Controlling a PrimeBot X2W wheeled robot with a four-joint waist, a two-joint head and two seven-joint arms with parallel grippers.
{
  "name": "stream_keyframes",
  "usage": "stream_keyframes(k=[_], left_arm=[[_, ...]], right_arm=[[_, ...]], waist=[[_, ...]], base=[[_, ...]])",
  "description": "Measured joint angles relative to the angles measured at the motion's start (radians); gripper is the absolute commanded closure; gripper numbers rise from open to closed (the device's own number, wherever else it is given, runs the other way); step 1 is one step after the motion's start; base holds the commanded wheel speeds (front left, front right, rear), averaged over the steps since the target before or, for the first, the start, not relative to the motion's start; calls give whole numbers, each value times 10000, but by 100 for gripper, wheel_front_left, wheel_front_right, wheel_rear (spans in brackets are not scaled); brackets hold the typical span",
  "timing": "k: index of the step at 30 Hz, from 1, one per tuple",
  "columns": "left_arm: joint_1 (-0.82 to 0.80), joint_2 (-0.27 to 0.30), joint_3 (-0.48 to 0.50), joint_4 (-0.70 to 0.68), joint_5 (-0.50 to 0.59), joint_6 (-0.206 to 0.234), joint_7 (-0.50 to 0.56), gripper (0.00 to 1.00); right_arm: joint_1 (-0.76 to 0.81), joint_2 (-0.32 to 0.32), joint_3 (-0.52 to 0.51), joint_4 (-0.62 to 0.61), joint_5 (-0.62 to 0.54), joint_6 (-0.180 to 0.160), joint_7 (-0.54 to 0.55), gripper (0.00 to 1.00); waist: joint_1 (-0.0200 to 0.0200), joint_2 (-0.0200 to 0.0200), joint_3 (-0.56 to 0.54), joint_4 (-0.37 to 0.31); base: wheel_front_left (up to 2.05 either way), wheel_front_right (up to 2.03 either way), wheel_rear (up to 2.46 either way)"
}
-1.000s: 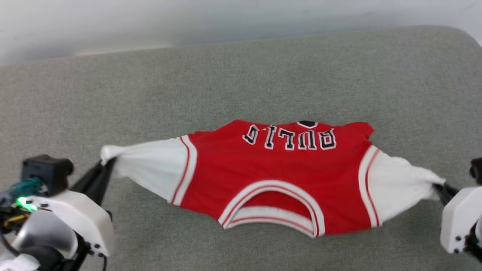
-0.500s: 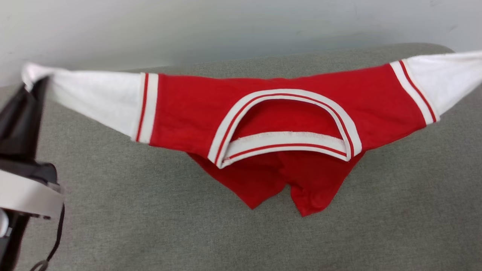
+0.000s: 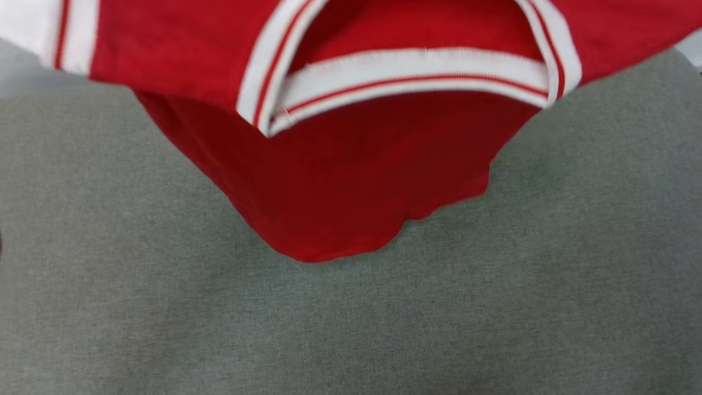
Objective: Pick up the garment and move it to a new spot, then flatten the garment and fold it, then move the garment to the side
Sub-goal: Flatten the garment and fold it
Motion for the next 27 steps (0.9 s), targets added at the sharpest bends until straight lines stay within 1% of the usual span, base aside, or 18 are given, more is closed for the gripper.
stream_keyframes(k=[4, 11, 16, 21, 25, 27], left_arm=[[-1424, 282, -222, 869, -173, -234, -142, 100], [-4481, 430, -805, 3028, -332, -558, -658, 100], [-6847, 399, -1649, 4984, 230, -886, -1338, 100], [-9039, -50, -2297, 6740, 688, -1011, -2100, 100], [-10182, -456, -2740, 8050, 966, -1085, -2658, 100], [-10611, -539, -2930, 8679, 1235, -1099, -3012, 100]], right_arm=[[-1191, -128, 424, 516, -148, 0, -270, 100], [-3609, -228, 1151, 2073, -554, 0, -1444, 100], [-5419, -151, 1321, 3379, -945, 0, -2424, 100], [-7033, 25, 1498, 4792, -1576, 0, -3400, 100], [-7963, 270, 1549, 5981, -2059, 0, -3956, 100], [-8251, 362, 1628, 6462, -2220, 0, -4203, 100]], waist=[[0, 0, 467, 9], [1, 0, 1555, 35], [2, 0, 2495, 122], [2, 0, 3365, 313], [2, 1, 3943, 486], [2, 0, 4162, 600]], base=[[0, 0, 0], [0, 0, 0], [0, 0, 0], [0, 0, 0], [0, 0, 0], [0, 0, 0]])
